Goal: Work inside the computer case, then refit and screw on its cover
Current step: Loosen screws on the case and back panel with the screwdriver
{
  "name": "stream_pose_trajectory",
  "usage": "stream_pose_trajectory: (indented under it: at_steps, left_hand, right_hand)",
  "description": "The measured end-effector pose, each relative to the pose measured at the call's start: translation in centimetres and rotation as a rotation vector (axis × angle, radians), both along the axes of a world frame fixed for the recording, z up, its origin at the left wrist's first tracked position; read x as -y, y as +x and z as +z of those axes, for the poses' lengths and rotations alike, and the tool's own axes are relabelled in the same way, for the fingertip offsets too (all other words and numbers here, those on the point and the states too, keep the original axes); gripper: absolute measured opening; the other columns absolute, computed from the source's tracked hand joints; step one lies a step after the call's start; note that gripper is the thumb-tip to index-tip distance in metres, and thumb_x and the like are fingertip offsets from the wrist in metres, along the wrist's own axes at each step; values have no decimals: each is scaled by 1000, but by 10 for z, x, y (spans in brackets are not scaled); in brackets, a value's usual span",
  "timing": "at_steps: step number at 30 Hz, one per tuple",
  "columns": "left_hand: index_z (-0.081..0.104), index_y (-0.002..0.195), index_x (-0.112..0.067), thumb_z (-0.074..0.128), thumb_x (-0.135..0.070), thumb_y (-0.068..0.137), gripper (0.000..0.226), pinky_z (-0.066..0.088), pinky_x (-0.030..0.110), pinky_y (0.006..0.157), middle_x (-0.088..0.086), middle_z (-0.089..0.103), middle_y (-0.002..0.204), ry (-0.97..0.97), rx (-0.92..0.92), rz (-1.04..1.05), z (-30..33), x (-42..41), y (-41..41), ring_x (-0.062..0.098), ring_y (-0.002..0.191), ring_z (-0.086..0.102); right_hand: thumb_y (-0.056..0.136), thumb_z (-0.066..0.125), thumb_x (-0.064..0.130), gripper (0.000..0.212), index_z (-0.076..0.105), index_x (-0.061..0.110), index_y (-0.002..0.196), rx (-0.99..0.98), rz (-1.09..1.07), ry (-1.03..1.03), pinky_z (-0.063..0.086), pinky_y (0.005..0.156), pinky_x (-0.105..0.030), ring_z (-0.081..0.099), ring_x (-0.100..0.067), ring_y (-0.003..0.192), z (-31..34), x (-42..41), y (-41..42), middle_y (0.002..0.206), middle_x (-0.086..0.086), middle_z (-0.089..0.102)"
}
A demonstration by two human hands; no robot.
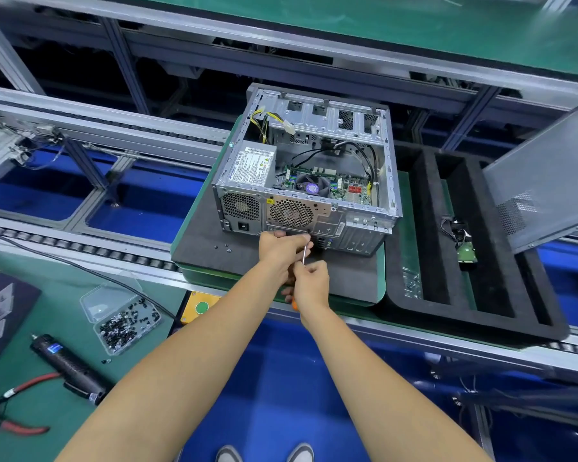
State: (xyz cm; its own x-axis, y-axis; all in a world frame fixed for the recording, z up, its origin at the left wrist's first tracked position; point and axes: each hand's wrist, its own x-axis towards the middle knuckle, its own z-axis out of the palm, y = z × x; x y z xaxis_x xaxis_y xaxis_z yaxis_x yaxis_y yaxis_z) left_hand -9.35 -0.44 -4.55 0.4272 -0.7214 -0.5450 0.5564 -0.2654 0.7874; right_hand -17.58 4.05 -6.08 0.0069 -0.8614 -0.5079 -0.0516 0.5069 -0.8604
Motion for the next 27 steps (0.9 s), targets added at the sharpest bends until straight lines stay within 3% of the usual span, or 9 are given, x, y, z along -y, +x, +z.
stream_pose_trajectory:
  at_steps: [5,11,15,17,19,23,25,27]
  left_hand:
    - [38,99,-14,79,5,79,50,61,32,61,20,70,93,0,117,8,3,1,-3,24,71,76]
    - [41,103,-15,80,-1,80,48,64,40,73,12,74,89,15,177,-20,5,-2,-6,22,77,77]
    - [54,112,-7,67,-25,99,25,61,43,78,8,78,97,76,246,-288,6,-10,-5,25,89,76]
    - [70,102,-12,52,-40,105,33,57,38,73,1,80,94,119,295,-480,7,-15,-3,23,86,74]
    - [76,96,-15,46,-43,106,42,54,35,72,-2,80,92,123,301,-542,6,-16,-2,20,82,71]
    - [77,92,-13,51,-37,106,38,57,40,94,4,79,88,92,336,-498,5,-15,0,23,91,74]
    - [77,94,-12,56,-36,104,33,59,36,85,9,79,87,93,307,-466,5,-15,1,22,81,73]
    - [78,95,-12,62,-35,101,29,58,30,71,9,79,85,110,268,-442,8,-15,2,18,70,71]
  right_hand:
    - [100,54,19,20,50,9,84,11,-69,6,41,39,-27,53,-20,39,0,-2,1,58,-9,60]
    - [98,42,15,24,60,4,85,43,-92,57,35,39,-24,45,-18,37,-1,0,2,53,-8,56]
    - [102,38,22,36,60,9,78,70,-92,102,34,40,-23,41,-15,38,-1,3,4,55,-6,52]
    - [105,36,30,43,58,11,74,127,-86,181,33,42,-22,41,-14,40,2,4,9,57,-5,49]
    - [105,36,33,43,56,12,74,182,-84,228,33,43,-22,42,-14,42,3,6,11,59,-5,48]
    - [105,44,32,28,59,9,104,221,-70,126,51,51,-30,64,-16,56,4,2,9,72,-7,67]
    - [102,56,34,27,53,7,104,163,-87,98,56,54,-36,65,-22,58,-1,-4,5,71,-11,67]
    - [100,60,33,29,50,9,89,118,-70,92,57,51,-36,63,-24,54,-3,-8,2,66,-13,65]
